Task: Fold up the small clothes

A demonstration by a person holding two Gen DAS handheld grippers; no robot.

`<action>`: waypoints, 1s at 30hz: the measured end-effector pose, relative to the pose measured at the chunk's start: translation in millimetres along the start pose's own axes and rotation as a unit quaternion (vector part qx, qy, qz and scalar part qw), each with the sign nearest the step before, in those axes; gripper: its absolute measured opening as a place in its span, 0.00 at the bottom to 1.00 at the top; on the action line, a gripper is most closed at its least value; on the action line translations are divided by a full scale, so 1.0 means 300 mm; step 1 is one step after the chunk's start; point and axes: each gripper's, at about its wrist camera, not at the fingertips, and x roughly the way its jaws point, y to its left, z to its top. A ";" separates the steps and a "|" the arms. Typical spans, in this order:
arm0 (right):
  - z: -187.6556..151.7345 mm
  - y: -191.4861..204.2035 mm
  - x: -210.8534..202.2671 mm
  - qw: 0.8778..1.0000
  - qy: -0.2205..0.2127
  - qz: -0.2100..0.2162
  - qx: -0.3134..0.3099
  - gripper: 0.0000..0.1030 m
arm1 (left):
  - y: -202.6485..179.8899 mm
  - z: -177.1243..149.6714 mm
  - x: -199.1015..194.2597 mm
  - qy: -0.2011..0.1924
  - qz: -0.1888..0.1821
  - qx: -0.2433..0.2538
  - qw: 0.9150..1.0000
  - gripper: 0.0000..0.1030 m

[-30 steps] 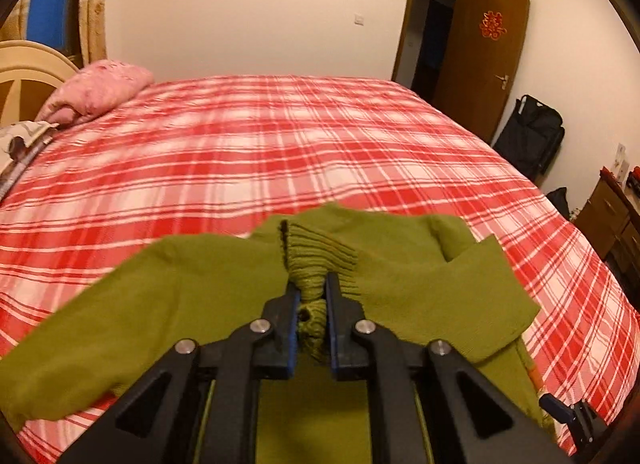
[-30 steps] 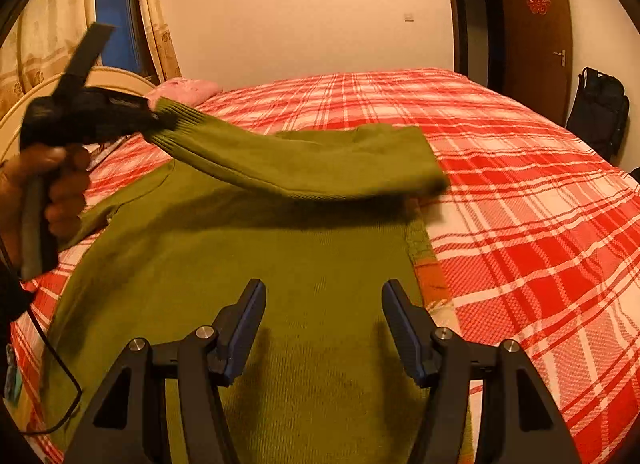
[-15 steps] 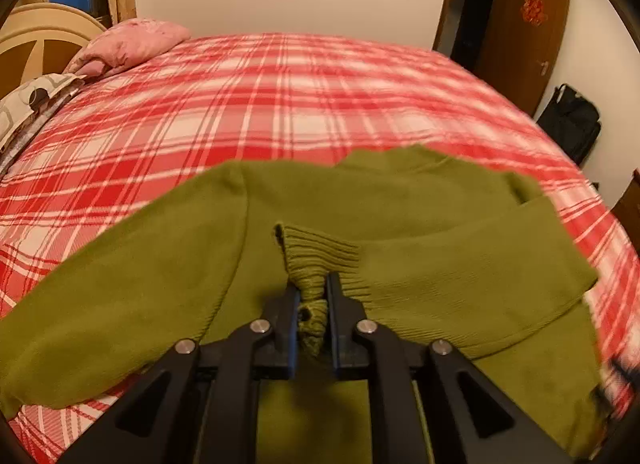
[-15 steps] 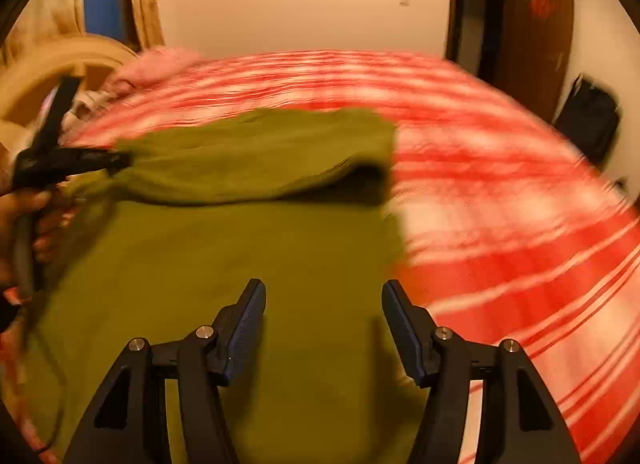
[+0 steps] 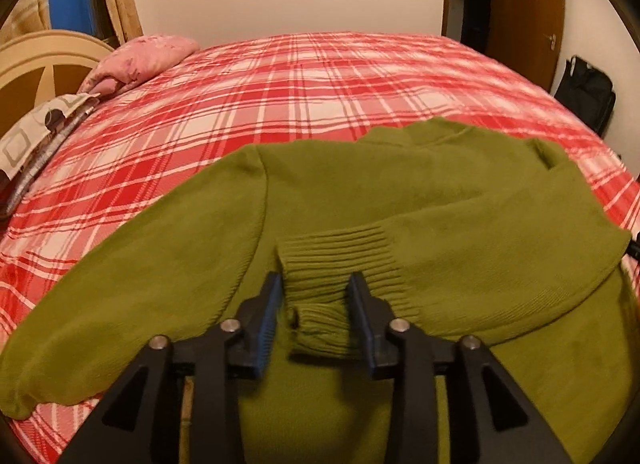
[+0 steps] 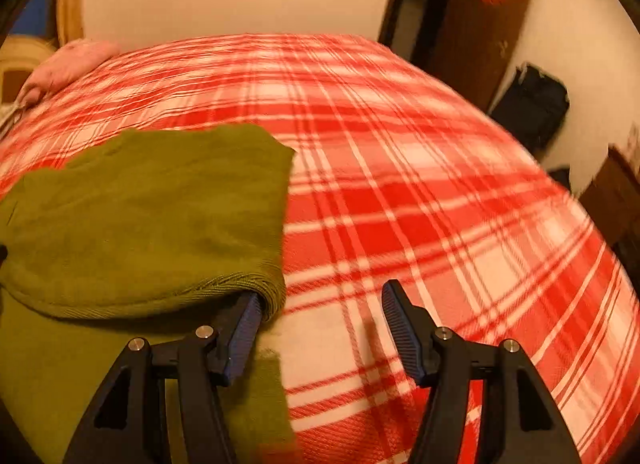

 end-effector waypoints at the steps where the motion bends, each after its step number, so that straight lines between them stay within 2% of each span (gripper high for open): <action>1: -0.007 -0.004 -0.004 1.000 0.004 0.003 -0.002 0.60 | 0.002 -0.004 0.002 0.002 0.000 0.000 1.000 0.43; 5: -0.028 -0.005 -0.081 0.999 0.020 -0.007 -0.024 0.60 | 0.025 -0.010 0.005 0.009 -0.005 -0.012 1.000 0.50; 8: 0.012 -0.006 -0.196 1.000 -0.018 -0.010 -0.013 0.61 | 0.024 -0.016 0.007 0.009 -0.004 -0.013 1.000 0.51; 9: 0.029 0.004 -0.218 0.999 -0.034 0.000 -0.011 0.61 | 0.020 -0.015 0.009 0.010 -0.002 -0.011 1.000 0.52; 11: 0.079 0.063 -0.256 0.995 -0.075 0.054 -0.026 0.61 | 0.011 -0.017 0.009 0.009 0.004 -0.005 1.000 0.52; 12: 0.097 0.096 -0.245 0.993 -0.074 0.080 -0.036 0.61 | 0.010 -0.017 0.009 0.008 0.007 -0.004 1.000 0.54; 14: 0.122 0.161 -0.180 0.990 -0.045 0.122 -0.048 0.61 | 0.018 -0.020 0.007 0.008 0.010 -0.008 1.000 0.59; 16: 0.124 0.190 -0.106 0.990 -0.013 0.138 -0.040 0.61 | 0.027 -0.024 0.009 0.012 0.007 -0.013 1.000 0.60; 20: 0.067 0.190 0.029 0.990 0.051 0.125 -0.029 0.61 | 0.027 -0.032 0.006 0.009 0.009 -0.013 1.000 0.61; 24: 0.016 0.188 -0.001 0.992 0.040 0.112 -0.051 0.61 | 0.029 -0.034 0.004 0.011 0.005 -0.010 1.000 0.63; 27: 0.035 0.225 -0.057 0.993 0.039 0.078 -0.078 0.61 | 0.045 -0.038 -0.018 0.003 -0.009 -0.017 1.000 0.66; 30: 0.057 0.308 -0.110 0.989 0.020 0.113 -0.092 0.61 | 0.103 -0.043 -0.060 -0.018 -0.031 -0.055 0.998 0.67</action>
